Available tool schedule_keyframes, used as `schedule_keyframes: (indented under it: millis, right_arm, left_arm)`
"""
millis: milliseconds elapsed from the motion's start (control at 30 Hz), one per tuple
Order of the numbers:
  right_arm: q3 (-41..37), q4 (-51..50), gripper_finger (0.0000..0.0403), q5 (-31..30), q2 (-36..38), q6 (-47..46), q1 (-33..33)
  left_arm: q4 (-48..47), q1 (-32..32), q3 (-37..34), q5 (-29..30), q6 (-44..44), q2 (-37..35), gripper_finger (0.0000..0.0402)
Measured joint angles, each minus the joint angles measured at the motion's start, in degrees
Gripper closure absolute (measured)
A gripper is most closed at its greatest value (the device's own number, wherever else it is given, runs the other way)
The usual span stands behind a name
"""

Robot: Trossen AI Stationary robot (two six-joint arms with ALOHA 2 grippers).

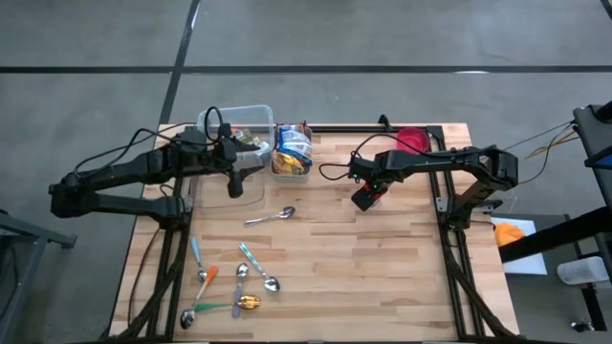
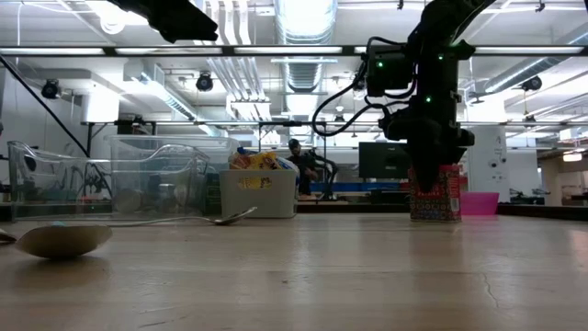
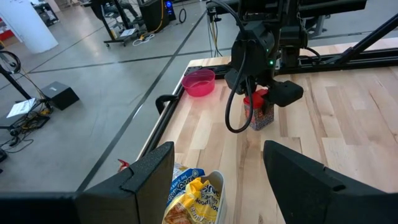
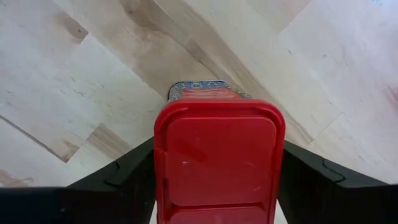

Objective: Pick & Place Food Item
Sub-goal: Put the red seasoning can into the white bin

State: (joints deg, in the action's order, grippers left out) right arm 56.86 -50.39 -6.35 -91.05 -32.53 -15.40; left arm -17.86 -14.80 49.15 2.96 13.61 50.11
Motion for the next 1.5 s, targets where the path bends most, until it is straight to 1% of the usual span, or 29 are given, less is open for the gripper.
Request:
schedule_keyframes:
  millis: [367,433,600,933,1267,1500]
  right_arm:
    - [0.0,-0.1,0.0136,-0.2,0.0,0.0,0.0]
    - [0.0,-0.1,0.0147,-0.2,0.0,0.0,0.0]
    - [0.0,-0.1,0.0197,-0.3,0.0,0.0,0.0]
    - [0.0,-0.1,0.0197,-0.2,0.0,0.0,0.0]
    - [0.0,0.0,0.0188,-0.2,0.0,-0.3,0.0]
    - [0.0,0.7,0.0186,-1.2,0.0,-0.2,0.0]
  left_arm:
    - [0.0,0.0,0.0,0.0,0.0,0.0,0.0153]
    - [0.0,0.0,0.0,0.0,0.0,0.0,0.0153]
    - [0.0,0.0,0.0,0.0,0.0,0.0,0.0153]
    - [0.0,0.0,0.0,0.0,0.0,0.0,0.0153]
    - [0.0,0.0,0.0,0.0,0.0,0.0,0.0153]
    - [0.0,0.0,0.0,0.0,0.0,0.0,0.0153]
